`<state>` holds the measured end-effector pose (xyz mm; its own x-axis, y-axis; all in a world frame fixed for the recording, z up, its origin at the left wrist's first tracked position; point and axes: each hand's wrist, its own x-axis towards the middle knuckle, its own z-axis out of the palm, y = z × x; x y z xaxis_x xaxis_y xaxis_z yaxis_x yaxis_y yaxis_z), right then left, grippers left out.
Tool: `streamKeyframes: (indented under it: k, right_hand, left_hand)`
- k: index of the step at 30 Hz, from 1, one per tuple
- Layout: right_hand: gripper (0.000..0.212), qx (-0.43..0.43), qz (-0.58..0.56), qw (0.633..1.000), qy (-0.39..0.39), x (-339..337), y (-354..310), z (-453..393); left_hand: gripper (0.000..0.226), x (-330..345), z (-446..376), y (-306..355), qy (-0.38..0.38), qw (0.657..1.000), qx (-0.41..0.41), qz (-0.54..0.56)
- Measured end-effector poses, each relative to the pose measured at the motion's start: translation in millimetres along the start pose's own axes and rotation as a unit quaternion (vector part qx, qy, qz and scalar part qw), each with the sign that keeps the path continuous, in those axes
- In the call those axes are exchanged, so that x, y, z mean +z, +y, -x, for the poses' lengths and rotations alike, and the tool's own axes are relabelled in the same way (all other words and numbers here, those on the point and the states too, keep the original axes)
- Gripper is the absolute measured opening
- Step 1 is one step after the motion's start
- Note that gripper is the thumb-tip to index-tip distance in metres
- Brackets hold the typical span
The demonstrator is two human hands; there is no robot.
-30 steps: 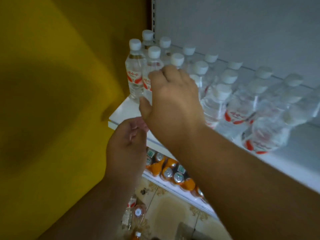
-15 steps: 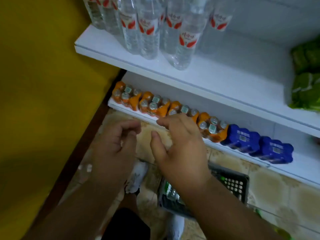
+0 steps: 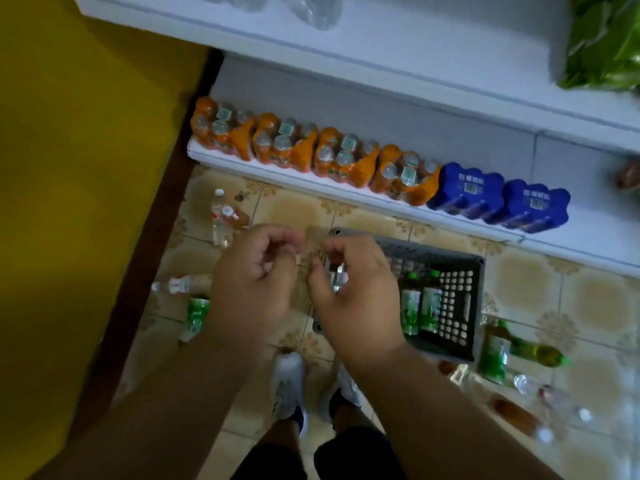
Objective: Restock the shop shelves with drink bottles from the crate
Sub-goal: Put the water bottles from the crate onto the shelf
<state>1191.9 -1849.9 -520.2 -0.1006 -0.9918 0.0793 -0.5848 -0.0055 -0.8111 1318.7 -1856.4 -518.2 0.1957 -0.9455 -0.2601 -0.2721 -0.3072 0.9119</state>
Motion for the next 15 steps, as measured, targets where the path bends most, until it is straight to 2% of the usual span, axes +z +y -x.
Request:
streamKeyframes:
  k: [3, 6, 9, 15]
  right_hand:
    - [0.018, 0.059, -0.019, 0.998, 0.017, 6.3, 14.2, 13.8]
    - [0.019, 0.065, -0.026, 0.997, 0.03, 17.7, 31.9, 18.4]
    - [0.02, 0.078, -0.018, 0.997, 0.01, 23.3, 61.8, 23.7]
    - [0.016, 0.262, -0.031, 0.964, -0.037, 26.1, 173.4, 40.0]
  left_hand:
    - [0.019, 3.3, 1.0, -11.7, -0.01, 1.0, 0.021, -0.011]
    - [0.018, 13.8, -1.3, -29.9, -0.014, 1.0, 0.013, -0.012]
    - [0.019, 39.9, -2.2, -53.2, -0.015, 1.0, 0.004, -0.013]
    - [0.026, 129.5, -1.8, -127.7, -0.054, 0.994, -0.09, -0.023]
